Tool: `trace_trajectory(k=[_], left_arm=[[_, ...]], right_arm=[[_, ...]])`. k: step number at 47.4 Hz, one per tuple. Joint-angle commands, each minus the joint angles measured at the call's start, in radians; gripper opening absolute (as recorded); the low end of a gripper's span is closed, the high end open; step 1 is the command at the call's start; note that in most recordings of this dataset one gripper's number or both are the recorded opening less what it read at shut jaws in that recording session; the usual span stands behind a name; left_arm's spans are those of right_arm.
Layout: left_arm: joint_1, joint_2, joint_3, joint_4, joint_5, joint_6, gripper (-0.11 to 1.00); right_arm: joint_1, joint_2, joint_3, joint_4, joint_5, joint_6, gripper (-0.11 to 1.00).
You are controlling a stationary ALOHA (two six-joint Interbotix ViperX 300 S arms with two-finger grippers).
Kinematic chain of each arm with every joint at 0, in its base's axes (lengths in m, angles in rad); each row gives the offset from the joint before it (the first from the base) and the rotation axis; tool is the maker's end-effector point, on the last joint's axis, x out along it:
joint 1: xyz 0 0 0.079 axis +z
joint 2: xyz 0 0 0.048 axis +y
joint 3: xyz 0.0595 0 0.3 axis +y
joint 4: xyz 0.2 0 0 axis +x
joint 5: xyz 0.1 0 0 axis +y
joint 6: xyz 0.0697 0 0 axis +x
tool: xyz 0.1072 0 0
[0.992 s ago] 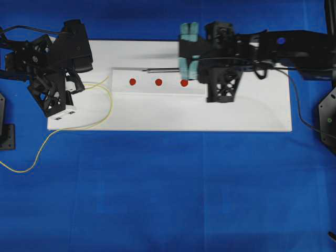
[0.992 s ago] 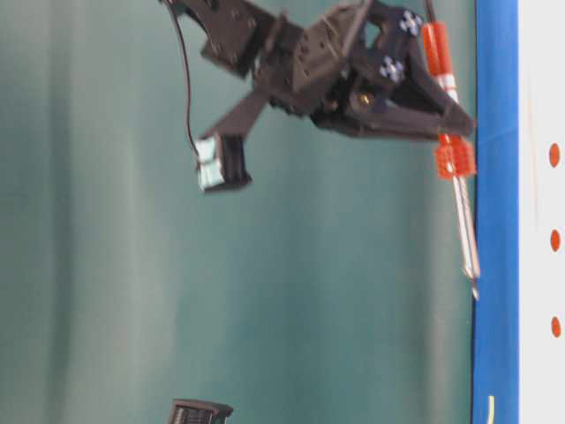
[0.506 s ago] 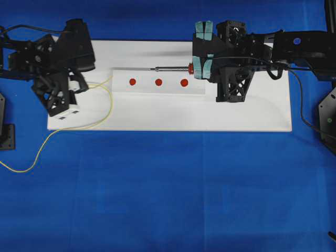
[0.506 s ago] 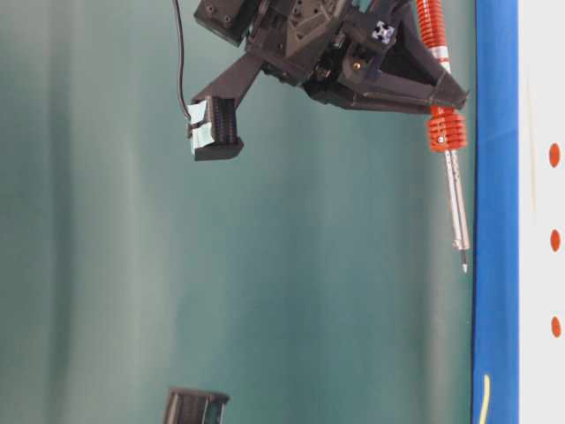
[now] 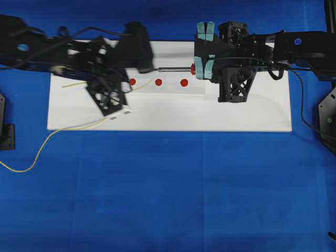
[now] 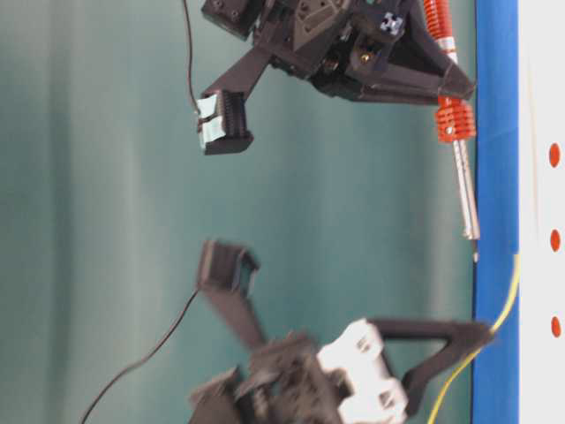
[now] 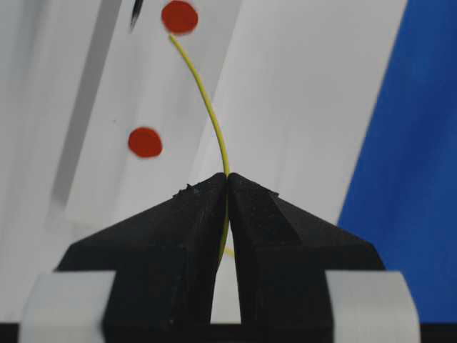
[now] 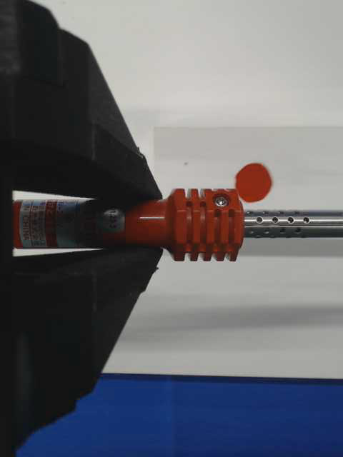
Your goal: Touch the tip of the soldering iron to the tip of the solder at the mark.
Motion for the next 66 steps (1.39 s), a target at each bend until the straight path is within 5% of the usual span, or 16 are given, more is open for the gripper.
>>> trace_trajectory(k=[1, 66], left_arm=[[-0.002, 0.031, -0.055, 0.000, 0.005, -0.002, 0.03], [-0.002, 0.083, -0.087, 0.002, 0.071, -0.002, 0.03]], right_arm=[[-0.006, -0.034, -0.002, -0.002, -0.008, 0.000, 0.06], [0.028, 0.064, 0.026, 0.005, -0.038, 0.005, 0.06]])
